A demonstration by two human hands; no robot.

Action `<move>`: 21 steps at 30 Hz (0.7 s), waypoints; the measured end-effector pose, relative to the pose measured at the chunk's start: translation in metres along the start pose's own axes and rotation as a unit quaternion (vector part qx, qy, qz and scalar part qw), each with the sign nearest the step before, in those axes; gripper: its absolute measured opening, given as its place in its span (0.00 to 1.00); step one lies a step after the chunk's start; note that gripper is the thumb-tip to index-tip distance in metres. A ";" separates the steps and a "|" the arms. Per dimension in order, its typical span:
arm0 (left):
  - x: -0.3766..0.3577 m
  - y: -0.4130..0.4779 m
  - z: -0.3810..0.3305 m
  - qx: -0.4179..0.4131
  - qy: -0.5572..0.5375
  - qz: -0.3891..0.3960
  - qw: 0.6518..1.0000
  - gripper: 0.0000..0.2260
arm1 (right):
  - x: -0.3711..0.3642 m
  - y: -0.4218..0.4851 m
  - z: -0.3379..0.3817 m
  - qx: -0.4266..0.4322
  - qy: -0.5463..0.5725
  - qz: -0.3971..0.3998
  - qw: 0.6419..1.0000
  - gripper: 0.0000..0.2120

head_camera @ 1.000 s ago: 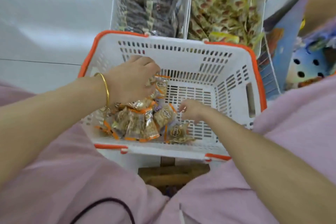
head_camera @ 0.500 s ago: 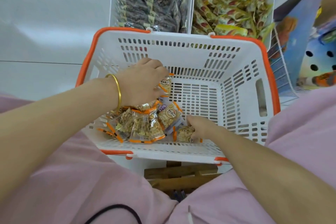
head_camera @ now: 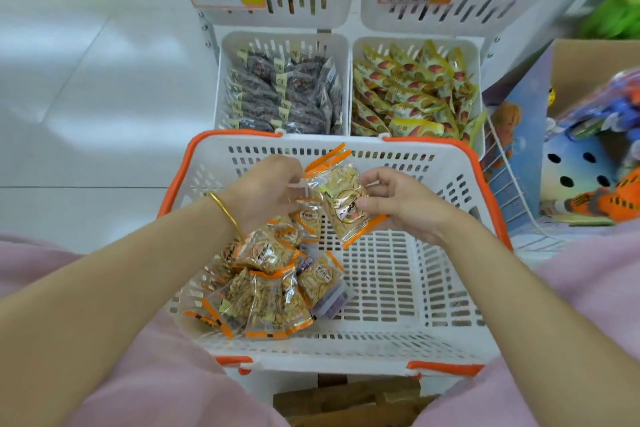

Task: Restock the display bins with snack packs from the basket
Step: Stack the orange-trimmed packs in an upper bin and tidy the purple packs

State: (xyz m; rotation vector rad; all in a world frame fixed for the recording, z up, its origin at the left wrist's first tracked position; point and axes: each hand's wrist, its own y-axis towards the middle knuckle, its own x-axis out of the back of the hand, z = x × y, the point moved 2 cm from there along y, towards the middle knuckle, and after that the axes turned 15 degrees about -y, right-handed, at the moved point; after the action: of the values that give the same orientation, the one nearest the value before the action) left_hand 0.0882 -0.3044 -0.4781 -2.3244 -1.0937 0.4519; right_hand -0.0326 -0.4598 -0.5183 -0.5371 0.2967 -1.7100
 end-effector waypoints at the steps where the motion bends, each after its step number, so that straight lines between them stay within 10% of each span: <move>1: -0.001 -0.002 -0.001 0.024 -0.078 0.027 0.996 0.10 | -0.002 0.000 0.002 -0.001 0.026 0.001 1.000 0.11; 21: 0.012 -0.008 -0.019 -0.076 -0.183 0.047 0.979 0.08 | 0.018 -0.004 0.026 0.045 0.205 -0.107 0.972 0.13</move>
State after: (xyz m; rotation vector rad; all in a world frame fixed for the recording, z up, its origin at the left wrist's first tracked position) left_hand 0.1007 -0.2971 -0.4590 -2.4984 -1.2231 0.8885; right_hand -0.0257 -0.4736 -0.4910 -0.1464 0.4646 -2.0305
